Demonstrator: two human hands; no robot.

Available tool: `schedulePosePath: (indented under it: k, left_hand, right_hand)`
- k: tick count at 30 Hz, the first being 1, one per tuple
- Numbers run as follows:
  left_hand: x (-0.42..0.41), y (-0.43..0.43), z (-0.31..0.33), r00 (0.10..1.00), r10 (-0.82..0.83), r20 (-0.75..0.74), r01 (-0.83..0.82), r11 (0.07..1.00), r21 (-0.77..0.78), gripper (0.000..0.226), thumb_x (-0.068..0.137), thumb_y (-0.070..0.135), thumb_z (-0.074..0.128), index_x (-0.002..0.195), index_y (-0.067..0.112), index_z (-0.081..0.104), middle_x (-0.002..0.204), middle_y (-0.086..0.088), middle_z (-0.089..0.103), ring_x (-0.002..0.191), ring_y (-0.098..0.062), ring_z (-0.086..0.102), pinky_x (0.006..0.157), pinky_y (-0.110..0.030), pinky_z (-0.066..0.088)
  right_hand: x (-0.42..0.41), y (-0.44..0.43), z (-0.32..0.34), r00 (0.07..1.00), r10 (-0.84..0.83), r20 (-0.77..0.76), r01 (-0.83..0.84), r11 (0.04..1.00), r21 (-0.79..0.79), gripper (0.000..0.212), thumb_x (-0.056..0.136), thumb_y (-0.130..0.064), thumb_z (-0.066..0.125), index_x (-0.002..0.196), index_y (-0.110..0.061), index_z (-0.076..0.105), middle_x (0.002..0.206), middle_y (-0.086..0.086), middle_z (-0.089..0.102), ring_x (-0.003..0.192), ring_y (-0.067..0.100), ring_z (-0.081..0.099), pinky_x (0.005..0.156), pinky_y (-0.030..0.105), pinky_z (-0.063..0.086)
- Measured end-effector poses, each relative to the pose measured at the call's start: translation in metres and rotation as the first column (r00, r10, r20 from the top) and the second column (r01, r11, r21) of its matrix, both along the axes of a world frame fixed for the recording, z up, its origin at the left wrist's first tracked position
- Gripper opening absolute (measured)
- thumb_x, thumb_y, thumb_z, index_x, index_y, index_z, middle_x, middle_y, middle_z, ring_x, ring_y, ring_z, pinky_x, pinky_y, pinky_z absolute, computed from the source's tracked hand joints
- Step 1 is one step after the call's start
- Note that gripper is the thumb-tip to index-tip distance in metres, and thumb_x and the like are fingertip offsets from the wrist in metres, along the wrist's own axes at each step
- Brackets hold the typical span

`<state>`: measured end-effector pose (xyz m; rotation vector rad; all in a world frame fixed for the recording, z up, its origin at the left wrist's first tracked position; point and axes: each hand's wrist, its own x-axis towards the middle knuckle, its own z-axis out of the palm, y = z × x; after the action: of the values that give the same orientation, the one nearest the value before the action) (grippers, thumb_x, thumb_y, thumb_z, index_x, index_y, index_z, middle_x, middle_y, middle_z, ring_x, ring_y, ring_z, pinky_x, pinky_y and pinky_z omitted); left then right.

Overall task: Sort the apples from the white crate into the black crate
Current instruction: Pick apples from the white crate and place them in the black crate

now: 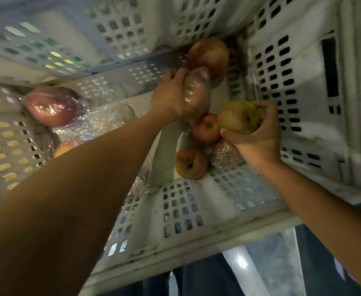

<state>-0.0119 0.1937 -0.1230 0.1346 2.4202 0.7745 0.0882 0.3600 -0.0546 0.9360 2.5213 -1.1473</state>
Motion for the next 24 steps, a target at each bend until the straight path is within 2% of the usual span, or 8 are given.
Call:
schedulePosePath:
  k: [2, 4, 7, 11, 15, 18, 20, 24]
  left_hand:
    - [0.003, -0.009, 0.012, 0.985, 0.168, 0.038, -0.171, 0.983, 0.066, 0.076, 0.072, 0.037, 0.076, 0.135, 0.017, 0.040, 0.131, -0.011, 0.049, 0.116, -0.030, 0.052, 0.093, -0.034, 0.041]
    - [0.008, -0.023, 0.032, 0.922, 0.331, 0.199, -0.362, 0.920, 0.149, 0.075, 0.078, 0.034, 0.074, 0.140, 0.019, 0.035, 0.136, -0.008, 0.048, 0.122, -0.025, 0.049, 0.096, -0.032, 0.042]
    - [0.022, -0.046, 0.071, 0.655, 0.487, 0.578, -0.720, 0.635, 0.280, 0.079, 0.076, 0.017, 0.076, 0.142, 0.016, 0.032, 0.134, -0.011, 0.050, 0.117, -0.028, 0.055, 0.080, -0.034, 0.055]
    - [0.037, -0.083, 0.134, 0.397, 0.494, 0.773, -0.910, 0.323, 0.260, 0.068, 0.072, 0.024, 0.075, 0.132, 0.014, 0.044, 0.124, -0.010, 0.061, 0.100, -0.023, 0.066, 0.077, -0.044, 0.058]
    - [0.054, -0.125, 0.221, 0.187, 0.397, 0.899, -0.982, 0.107, 0.157, 0.050, 0.090, 0.019, 0.054, 0.137, 0.008, 0.043, 0.112, -0.013, 0.063, 0.082, -0.021, 0.071, 0.060, -0.034, 0.060]
    - [0.075, -0.159, 0.277, 0.148, 0.311, 0.939, -0.987, -0.006, 0.158, 0.090, 0.052, 0.024, 0.086, 0.130, 0.006, 0.046, 0.111, -0.018, 0.065, 0.088, -0.029, 0.070, 0.063, -0.040, 0.060]
    - [0.092, -0.178, 0.307, 0.154, 0.248, 0.956, -0.983, -0.054, 0.173, 0.103, 0.034, 0.027, 0.094, 0.124, 0.007, 0.050, 0.108, -0.019, 0.068, 0.091, -0.031, 0.070, 0.066, -0.041, 0.059]
    - [0.125, -0.198, 0.354, 0.165, 0.150, 0.975, -0.965, -0.181, 0.191, 0.095, 0.047, 0.030, 0.087, 0.131, 0.007, 0.049, 0.122, -0.020, 0.062, 0.106, -0.034, 0.064, 0.086, -0.054, 0.053]
  right_hand:
    - [0.001, -0.007, 0.010, 1.000, -0.001, -0.002, 0.001, 1.000, -0.003, 0.069, 0.053, -0.030, 0.087, 0.102, -0.031, 0.038, 0.111, -0.001, 0.053, 0.099, 0.020, 0.055, 0.081, 0.039, 0.051]
    - [0.003, -0.016, 0.024, 1.000, -0.016, 0.000, 0.016, 1.000, -0.006, 0.069, 0.055, -0.026, 0.088, 0.102, -0.030, 0.038, 0.110, -0.001, 0.053, 0.096, 0.019, 0.055, 0.079, 0.035, 0.050]
    - [0.004, -0.028, 0.055, 0.999, -0.051, 0.011, 0.051, 0.998, -0.026, 0.071, 0.052, -0.029, 0.089, 0.102, -0.032, 0.039, 0.108, -0.001, 0.055, 0.096, 0.021, 0.057, 0.074, 0.032, 0.047]
    - [0.003, -0.046, 0.109, 0.998, -0.067, 0.020, 0.069, 0.995, -0.075, 0.070, 0.045, -0.043, 0.077, 0.103, -0.036, 0.039, 0.108, -0.003, 0.053, 0.093, 0.017, 0.054, 0.074, 0.031, 0.045]
    - [-0.003, -0.062, 0.168, 1.000, -0.016, -0.009, 0.015, 0.994, -0.109, 0.068, 0.054, -0.029, 0.084, 0.110, -0.029, 0.045, 0.107, -0.003, 0.055, 0.093, 0.016, 0.054, 0.074, 0.029, 0.043]
    - [-0.009, -0.075, 0.207, 0.998, 0.053, -0.033, -0.056, 0.994, -0.096, 0.073, 0.055, -0.025, 0.086, 0.115, -0.021, 0.046, 0.110, 0.001, 0.054, 0.095, 0.019, 0.053, 0.077, 0.032, 0.045]
    - [-0.010, -0.084, 0.230, 0.996, 0.078, -0.042, -0.083, 0.989, -0.124, 0.073, 0.056, -0.022, 0.086, 0.116, -0.020, 0.044, 0.116, 0.004, 0.053, 0.100, 0.022, 0.054, 0.082, 0.036, 0.047]
    - [-0.006, -0.100, 0.271, 0.990, 0.118, -0.075, -0.131, 0.972, -0.196, 0.071, 0.059, -0.016, 0.085, 0.116, -0.020, 0.044, 0.111, -0.003, 0.049, 0.098, 0.017, 0.050, 0.080, 0.029, 0.041]
